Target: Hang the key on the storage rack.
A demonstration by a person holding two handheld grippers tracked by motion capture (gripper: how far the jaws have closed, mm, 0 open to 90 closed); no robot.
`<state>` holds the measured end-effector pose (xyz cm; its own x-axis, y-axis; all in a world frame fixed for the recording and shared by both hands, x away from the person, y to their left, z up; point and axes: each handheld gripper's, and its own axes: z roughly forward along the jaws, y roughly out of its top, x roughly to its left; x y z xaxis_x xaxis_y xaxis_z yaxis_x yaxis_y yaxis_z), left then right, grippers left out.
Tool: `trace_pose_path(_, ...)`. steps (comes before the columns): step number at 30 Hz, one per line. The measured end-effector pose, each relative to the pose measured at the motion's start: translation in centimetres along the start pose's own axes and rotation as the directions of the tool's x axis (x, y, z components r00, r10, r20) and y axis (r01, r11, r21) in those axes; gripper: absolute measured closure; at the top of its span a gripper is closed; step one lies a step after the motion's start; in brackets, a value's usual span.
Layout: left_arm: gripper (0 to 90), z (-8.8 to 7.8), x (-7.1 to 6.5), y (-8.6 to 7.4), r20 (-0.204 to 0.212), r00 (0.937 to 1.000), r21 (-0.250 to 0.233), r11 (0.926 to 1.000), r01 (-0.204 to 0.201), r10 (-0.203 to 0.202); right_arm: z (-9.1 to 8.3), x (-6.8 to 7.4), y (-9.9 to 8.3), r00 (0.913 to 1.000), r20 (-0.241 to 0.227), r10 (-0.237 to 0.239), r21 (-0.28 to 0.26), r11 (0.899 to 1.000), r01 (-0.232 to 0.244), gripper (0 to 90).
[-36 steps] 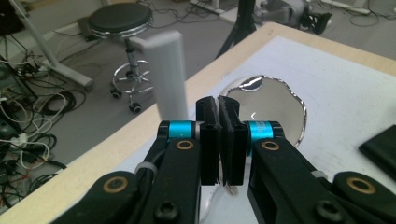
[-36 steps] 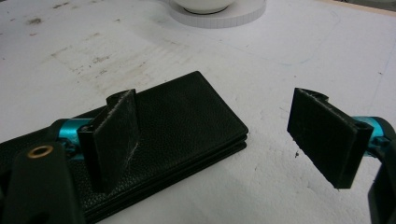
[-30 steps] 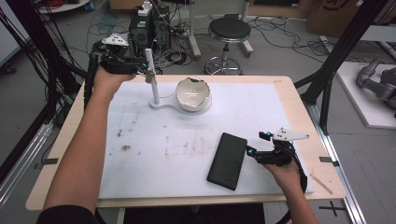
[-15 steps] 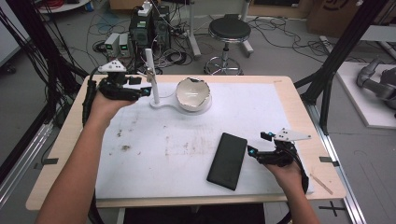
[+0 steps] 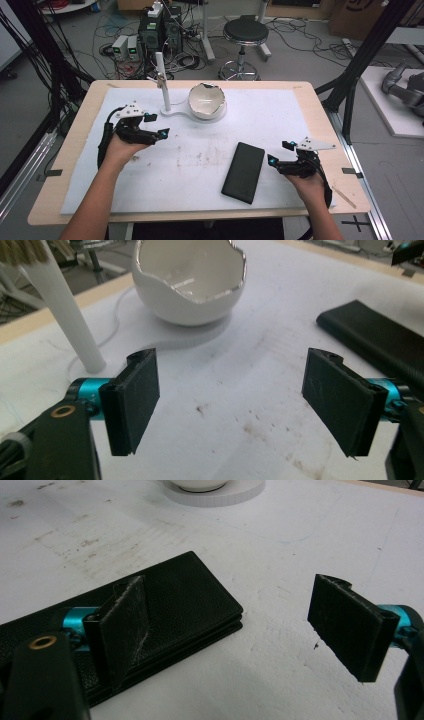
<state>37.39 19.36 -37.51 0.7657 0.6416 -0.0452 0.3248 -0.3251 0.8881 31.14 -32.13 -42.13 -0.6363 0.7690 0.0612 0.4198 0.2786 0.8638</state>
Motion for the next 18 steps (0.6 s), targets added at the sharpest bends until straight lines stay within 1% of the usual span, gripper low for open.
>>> trace_pose_path(1,20.8,-0.1,-0.3,-0.3,0.001,1.0,-0.008,1.0,0.003,-0.003,0.0,0.0,0.0,1.0,0.002,0.002,-0.001,1.0,-0.002,17.2)
trace_pose_path(2,20.6,-0.1,-0.7,-0.8,0.015,0.9999,-0.027,0.9996,0.008,-0.007,-0.1,0.0,0.0,1.0,0.004,0.006,0.0,1.0,-0.006,17.2)
trace_pose_path(3,20.6,-0.3,-1.1,-1.3,0.027,0.9996,-0.034,0.9994,0.007,-0.006,-0.1,-0.1,0.0,0.9999,0.007,0.012,-0.002,1.0,-0.012,17.2)
trace_pose_path(4,20.6,-0.4,-1.3,-1.8,0.025,0.9997,-0.038,0.9992,0.006,-0.005,-0.1,-0.2,0.0,0.9999,0.005,0.01,-0.007,1.0,-0.01,17.2)
trace_pose_path(5,20.6,-0.6,-1.4,-2.3,0.029,0.9995,-0.041,0.999,0.014,-0.013,-0.1,-0.2,0.0,0.9999,0.007,0.012,-0.008,1.0,-0.012,17.2)
trace_pose_path(7,20.5,-1.1,-1.1,-3.2,0.026,0.9992,-0.046,0.9984,0.032,-0.031,-0.1,-0.3,-0.1,0.9997,0.014,0.019,-0.009,1.0,-0.019,17.2)
trace_pose_path(10,20.0,-1.3,-0.1,-4.4,0.012,0.9983,-0.044,0.9974,0.058,-0.057,-0.2,-0.6,-0.1,0.9991,0.019,0.037,-0.01,0.999,-0.037,17.2)
trace_pose_path(12,19.2,-1.3,0.4,-4.8,-0.001,0.998,-0.038,0.9973,0.063,-0.064,-0.2,-0.7,-0.1,0.9991,0.022,0.035,-0.017,0.999,-0.035,17.2)
trace_pose_path(15,19.2,-1.2,0.6,-5.1,0.002,0.9985,-0.03,0.998,0.055,-0.055,-0.2,-0.8,-0.1,0.9986,0.032,0.041,-0.008,0.999,-0.041,17.2)
trace_pose_path(18,19.2,-1.0,0.5,-5.1,0.007,0.9994,-0.014,0.9993,0.034,-0.034,-0.2,-0.9,-0.2,0.9983,0.038,0.044,-0.006,0.999,-0.044,17.2)
